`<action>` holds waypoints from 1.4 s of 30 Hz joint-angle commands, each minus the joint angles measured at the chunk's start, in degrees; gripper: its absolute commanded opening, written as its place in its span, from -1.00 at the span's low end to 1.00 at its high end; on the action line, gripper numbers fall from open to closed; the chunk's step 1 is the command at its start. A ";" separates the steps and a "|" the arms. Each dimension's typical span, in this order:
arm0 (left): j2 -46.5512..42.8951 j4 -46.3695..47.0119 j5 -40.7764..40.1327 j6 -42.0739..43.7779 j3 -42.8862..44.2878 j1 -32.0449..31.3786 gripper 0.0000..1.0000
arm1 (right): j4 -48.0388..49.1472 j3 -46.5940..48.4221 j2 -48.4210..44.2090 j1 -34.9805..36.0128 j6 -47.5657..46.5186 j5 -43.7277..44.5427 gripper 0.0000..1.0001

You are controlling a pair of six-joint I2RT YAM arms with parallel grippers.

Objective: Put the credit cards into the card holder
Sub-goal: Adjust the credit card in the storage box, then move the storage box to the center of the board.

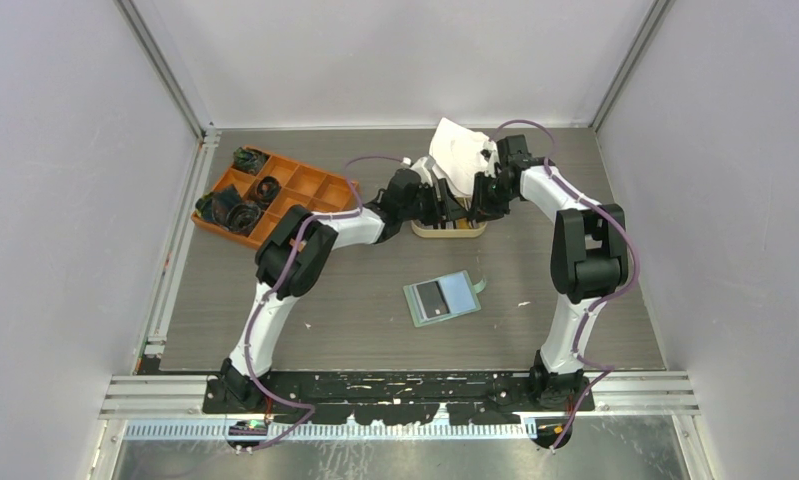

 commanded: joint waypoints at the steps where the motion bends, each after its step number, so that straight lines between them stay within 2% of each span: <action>1: 1.26 4.40 -0.14 -4.88 3.13 -0.42 0.15 | 0.74 1.54 -0.47 0.16 0.84 -1.45 -0.38; 8: 0.98 12.42 -1.09 -9.84 -0.40 -0.24 0.05 | 1.09 1.37 -0.53 -0.60 1.77 -3.46 -0.37; 12: -0.48 16.52 -2.68 -11.90 -3.54 0.17 -0.10 | 1.18 1.30 -0.67 -0.89 1.84 -3.51 -0.37; 20: 0.22 13.35 -8.94 -17.66 -2.90 0.26 -0.20 | 1.27 1.25 -0.63 -1.09 1.90 -3.62 -0.37; 26: 0.25 12.53 -9.00 -17.65 -2.50 0.56 -0.19 | 1.80 1.00 -1.99 -1.35 0.61 -3.94 -0.38; 30: -1.73 10.27 -7.48 -14.61 -3.17 0.99 -0.18 | 5.61 -1.81 -7.41 -2.02 -3.58 -5.43 -0.36; 33: -4.64 8.08 -6.85 -9.56 -4.35 1.07 -0.18 | 8.42 -3.80 -11.00 -2.57 -5.39 -3.78 -0.22; 37: -9.84 3.76 -6.34 -2.11 -6.04 1.08 -0.17 | 7.93 -3.23 -9.70 -2.58 -6.84 1.33 0.11; 42: -17.20 0.26 -5.98 5.92 -9.55 1.08 -0.16 | 7.85 -1.53 -5.80 -2.62 -6.44 9.64 0.19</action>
